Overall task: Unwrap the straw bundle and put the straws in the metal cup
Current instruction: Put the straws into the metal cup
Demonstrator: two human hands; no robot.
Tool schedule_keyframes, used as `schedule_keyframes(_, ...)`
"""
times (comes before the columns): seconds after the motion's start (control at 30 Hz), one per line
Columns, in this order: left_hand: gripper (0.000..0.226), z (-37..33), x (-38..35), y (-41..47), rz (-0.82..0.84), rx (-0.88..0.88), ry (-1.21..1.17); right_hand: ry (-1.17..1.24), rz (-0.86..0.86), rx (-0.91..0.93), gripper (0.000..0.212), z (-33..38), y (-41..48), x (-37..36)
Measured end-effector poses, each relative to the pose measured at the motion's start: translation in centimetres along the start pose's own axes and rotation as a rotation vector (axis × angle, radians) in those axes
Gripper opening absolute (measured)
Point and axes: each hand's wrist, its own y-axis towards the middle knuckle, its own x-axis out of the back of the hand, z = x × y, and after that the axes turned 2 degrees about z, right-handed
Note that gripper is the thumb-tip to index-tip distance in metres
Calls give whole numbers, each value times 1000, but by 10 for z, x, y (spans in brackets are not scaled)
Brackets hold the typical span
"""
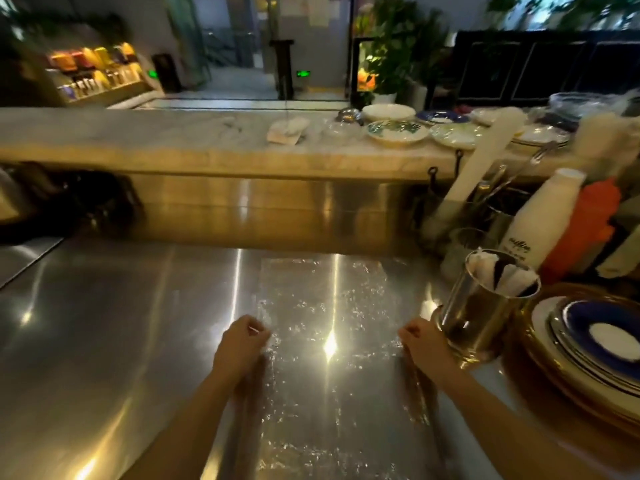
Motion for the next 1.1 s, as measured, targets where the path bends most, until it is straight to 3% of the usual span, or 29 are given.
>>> schedule_keyframes(0.17, 8, 16, -6, -11, 4, 31, 156, -130, 35, -32, 18, -14, 2, -12)
schedule_keyframes(0.3, 29, 14, -7, -10, -24, -4, 226, -197, 59, -10, 17, -10, 4, -7)
schedule_keyframes(0.47, 33, -14, -7, -9, -124, -123, 681, -149, 35, 90, 16, 10, 1, 16)
schedule_keyframes(0.67, 20, -94, -28, -13, -21, -471, 448, -124, 8, 214, 8, 53, -14, 70)
schedule_keyframes(0.87, 18, -182, -75, -28, 123, -807, 302, -172, -208, 347, 6, 70, -23, 136)
schedule_keyframes(0.97, 17, -216, -101, -34, 162, -934, 224, -348, -324, 293, 4, 60, -14, 166)
schedule_keyframes(1.1, 27, -244, -138, -32, 194, -1020, 280, -570, -238, 180, 11, 49, 1, 192)
